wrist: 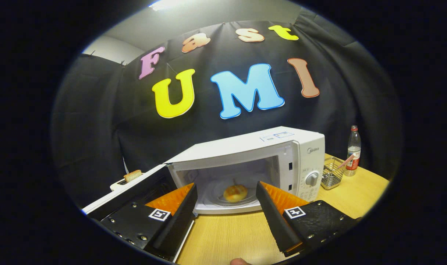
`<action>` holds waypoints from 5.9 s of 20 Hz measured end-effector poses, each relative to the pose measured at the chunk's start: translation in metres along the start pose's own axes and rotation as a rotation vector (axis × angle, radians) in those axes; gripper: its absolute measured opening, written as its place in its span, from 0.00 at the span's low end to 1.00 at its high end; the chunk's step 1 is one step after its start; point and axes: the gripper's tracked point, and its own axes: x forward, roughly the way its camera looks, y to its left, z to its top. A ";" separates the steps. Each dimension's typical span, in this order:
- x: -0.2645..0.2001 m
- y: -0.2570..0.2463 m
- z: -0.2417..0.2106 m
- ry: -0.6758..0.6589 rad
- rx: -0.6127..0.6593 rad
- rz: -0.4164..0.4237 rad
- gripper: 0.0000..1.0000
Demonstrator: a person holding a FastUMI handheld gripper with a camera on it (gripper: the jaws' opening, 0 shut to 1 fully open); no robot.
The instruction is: Open the microwave, put the food inside, and close the microwave door.
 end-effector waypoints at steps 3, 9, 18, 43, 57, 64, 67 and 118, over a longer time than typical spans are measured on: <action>-0.035 0.008 0.010 -0.011 -0.031 0.012 0.97; -0.098 0.059 0.017 -0.017 -0.070 0.126 0.97; -0.162 0.166 0.010 -0.027 -0.139 0.365 0.97; -0.169 0.251 -0.111 0.264 -0.229 0.559 0.57; -0.148 0.172 -0.105 0.302 -0.254 0.446 0.01; -0.114 0.108 -0.091 0.304 -0.231 0.318 0.01; -0.097 0.083 -0.084 0.303 -0.223 0.271 0.01; 0.055 -0.068 -0.004 0.159 -0.153 -0.056 0.01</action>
